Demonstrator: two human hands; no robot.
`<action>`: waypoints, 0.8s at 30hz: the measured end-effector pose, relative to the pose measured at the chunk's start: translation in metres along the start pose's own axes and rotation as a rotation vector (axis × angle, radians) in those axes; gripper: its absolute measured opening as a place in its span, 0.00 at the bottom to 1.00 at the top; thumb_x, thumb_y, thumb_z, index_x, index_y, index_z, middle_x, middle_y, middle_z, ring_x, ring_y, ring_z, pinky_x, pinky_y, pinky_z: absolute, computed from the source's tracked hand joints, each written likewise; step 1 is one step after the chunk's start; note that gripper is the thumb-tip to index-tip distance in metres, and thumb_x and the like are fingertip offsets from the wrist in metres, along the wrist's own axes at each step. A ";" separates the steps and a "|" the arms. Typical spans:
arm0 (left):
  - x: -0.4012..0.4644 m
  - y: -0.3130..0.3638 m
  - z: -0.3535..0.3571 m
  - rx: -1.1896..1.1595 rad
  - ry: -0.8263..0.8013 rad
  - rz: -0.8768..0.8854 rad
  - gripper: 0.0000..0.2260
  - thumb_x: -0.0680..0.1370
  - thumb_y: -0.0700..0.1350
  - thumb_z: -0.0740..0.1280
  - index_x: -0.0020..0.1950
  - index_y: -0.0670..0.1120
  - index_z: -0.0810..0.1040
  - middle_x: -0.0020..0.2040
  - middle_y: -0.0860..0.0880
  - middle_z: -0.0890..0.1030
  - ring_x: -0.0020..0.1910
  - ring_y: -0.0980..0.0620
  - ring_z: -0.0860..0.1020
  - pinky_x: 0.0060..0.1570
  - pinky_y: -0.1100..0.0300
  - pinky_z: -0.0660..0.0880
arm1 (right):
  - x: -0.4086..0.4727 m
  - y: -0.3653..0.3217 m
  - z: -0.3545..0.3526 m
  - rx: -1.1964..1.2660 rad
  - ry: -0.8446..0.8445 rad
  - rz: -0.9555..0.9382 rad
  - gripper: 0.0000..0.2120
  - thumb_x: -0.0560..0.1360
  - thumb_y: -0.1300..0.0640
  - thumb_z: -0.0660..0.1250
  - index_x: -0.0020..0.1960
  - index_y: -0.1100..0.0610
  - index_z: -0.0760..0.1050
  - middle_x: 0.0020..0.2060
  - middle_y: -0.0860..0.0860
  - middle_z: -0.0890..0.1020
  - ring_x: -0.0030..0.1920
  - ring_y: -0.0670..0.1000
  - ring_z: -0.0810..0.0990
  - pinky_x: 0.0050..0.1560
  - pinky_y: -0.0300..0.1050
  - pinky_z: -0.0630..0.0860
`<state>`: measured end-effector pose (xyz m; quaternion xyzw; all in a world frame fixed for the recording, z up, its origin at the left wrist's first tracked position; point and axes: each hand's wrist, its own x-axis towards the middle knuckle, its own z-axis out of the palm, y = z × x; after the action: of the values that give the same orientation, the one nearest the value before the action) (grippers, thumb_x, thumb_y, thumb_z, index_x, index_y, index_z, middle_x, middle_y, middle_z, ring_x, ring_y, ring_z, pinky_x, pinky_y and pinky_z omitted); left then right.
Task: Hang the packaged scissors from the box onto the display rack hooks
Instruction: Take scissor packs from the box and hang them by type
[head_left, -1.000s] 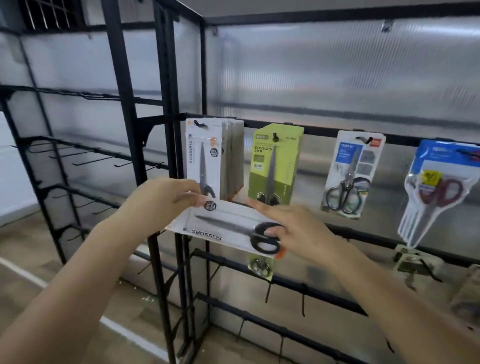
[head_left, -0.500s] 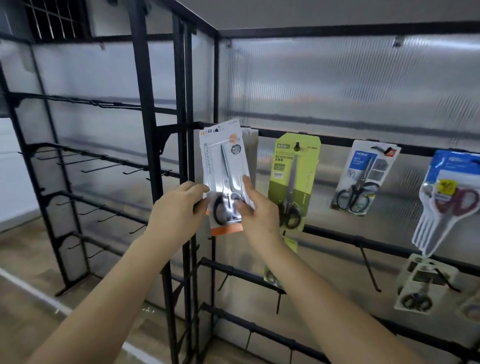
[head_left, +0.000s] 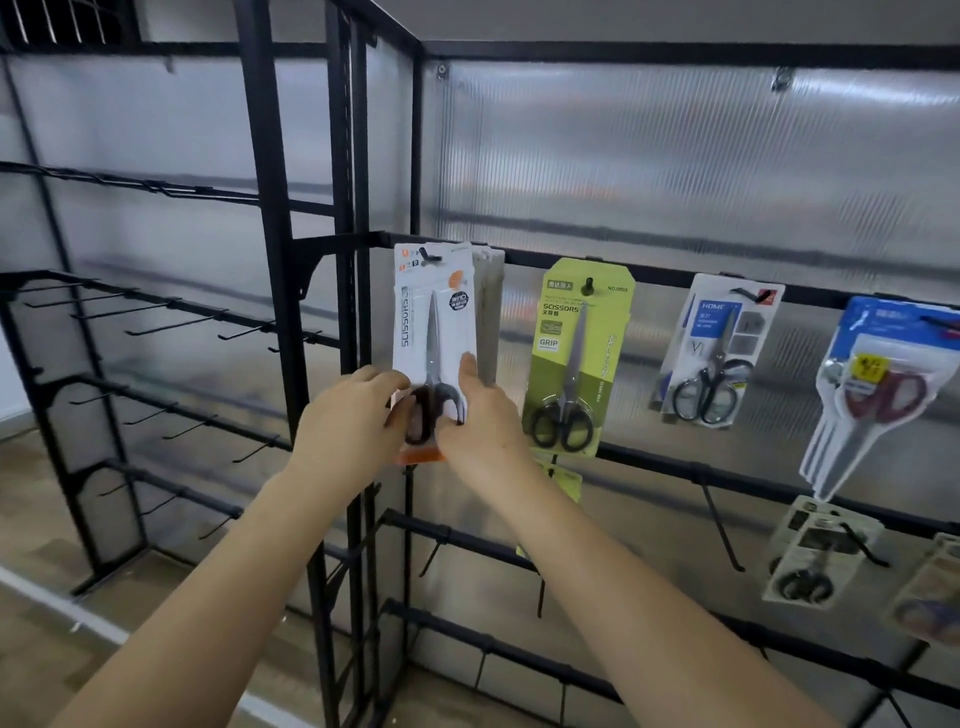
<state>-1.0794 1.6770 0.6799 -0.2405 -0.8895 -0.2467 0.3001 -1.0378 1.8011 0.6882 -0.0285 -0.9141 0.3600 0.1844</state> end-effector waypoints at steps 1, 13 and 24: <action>0.000 0.000 0.002 -0.005 -0.025 -0.010 0.11 0.78 0.45 0.63 0.59 0.44 0.78 0.54 0.46 0.79 0.48 0.45 0.77 0.41 0.55 0.73 | 0.000 0.002 0.000 -0.068 -0.049 0.016 0.33 0.76 0.59 0.60 0.77 0.53 0.48 0.62 0.58 0.69 0.61 0.57 0.71 0.51 0.43 0.69; -0.026 0.005 0.061 0.033 -0.333 0.075 0.11 0.80 0.46 0.60 0.57 0.44 0.77 0.52 0.43 0.79 0.52 0.42 0.76 0.42 0.56 0.68 | -0.030 0.070 0.005 -0.454 -0.196 0.061 0.18 0.75 0.60 0.60 0.65 0.59 0.72 0.60 0.57 0.74 0.59 0.58 0.74 0.52 0.47 0.73; -0.124 0.000 0.225 0.251 -1.049 0.035 0.10 0.81 0.43 0.56 0.56 0.43 0.74 0.55 0.42 0.78 0.46 0.43 0.74 0.42 0.54 0.72 | -0.110 0.233 0.049 -0.315 -0.416 0.292 0.15 0.77 0.59 0.59 0.62 0.60 0.74 0.57 0.58 0.77 0.55 0.57 0.76 0.53 0.49 0.74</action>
<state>-1.0853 1.7735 0.4421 -0.3084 -0.9385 0.0199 -0.1538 -0.9716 1.9209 0.4649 -0.1135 -0.9631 0.2346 -0.0673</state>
